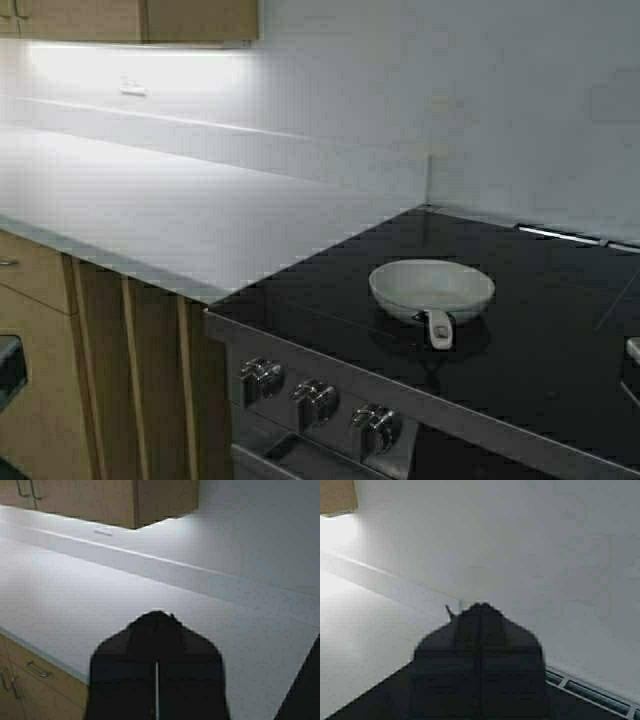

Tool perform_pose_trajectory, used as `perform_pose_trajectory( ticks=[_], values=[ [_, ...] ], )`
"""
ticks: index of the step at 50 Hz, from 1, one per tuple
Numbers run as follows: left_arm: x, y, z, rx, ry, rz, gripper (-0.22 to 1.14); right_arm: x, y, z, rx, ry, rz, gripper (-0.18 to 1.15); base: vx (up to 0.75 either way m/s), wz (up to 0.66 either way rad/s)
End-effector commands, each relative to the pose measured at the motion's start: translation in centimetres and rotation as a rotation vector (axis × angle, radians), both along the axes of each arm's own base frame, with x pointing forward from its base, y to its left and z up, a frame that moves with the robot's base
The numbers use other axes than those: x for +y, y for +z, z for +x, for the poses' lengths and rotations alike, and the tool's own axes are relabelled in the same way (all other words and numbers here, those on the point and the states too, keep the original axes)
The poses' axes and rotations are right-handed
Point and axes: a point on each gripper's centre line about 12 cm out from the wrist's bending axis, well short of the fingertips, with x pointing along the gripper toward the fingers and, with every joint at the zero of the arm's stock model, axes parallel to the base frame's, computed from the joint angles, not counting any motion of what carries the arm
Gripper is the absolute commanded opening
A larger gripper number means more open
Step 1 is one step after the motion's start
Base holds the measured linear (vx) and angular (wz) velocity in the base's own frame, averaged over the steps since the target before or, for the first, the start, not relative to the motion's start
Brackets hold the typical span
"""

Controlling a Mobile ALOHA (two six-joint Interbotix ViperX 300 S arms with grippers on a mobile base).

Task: Wash the pan

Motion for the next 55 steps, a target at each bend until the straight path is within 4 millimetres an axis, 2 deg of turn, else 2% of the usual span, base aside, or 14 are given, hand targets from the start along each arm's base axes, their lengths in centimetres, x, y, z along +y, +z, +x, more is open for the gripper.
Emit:
perform_pose_trajectory(
  ticks=[1, 4, 11, 15, 19, 34, 44, 55],
  values=[
    [-0.9, -0.6, 0.0, 0.071, -0.047, -0.034, -0.02, 0.2, -0.9, -0.1, 0.023, 0.012, 0.02, 0.04, 0.0, 0.0],
    [-1.7, -0.4, 0.1, 0.094, -0.087, -0.051, 0.16, 0.2, -1.1, -0.1, 0.028, 0.012, 0.035, 0.09, 0.0, 0.0],
    [-3.0, 0.7, 0.4, 0.089, -0.153, -0.142, 0.52, 0.3, -1.0, -0.2, 0.023, 0.019, 0.069, 0.05, 0.0, 0.0],
    [-3.8, 0.8, 0.7, 0.101, -0.193, -0.241, 0.69, 0.3, -1.0, -0.2, 0.022, 0.023, 0.048, 0.05, 0.0, 0.0],
    [-4.8, -0.2, 1.1, 0.155, -0.228, -0.316, 0.8, 0.4, -0.9, -0.2, 0.024, 0.03, 0.024, 0.05, 0.0, 0.0],
    [-9.6, -5.7, 2.7, 0.326, -0.375, -0.36, 0.85, 0.4, -1.1, -0.2, 0.027, 0.032, 0.011, 0.05, 0.0, 0.0],
    [-12.0, -9.1, 4.1, 0.395, -0.418, -0.456, 0.85, 0.5, -1.1, -0.2, 0.03, 0.032, 0.007, 0.05, 0.0, 0.0],
    [-14.7, -14.2, 5.2, 0.502, -0.493, -0.541, 0.85, 0.4, -1.2, -0.1, 0.05, 0.029, 0.007, 0.05, 0.0, 0.0]
  ],
)
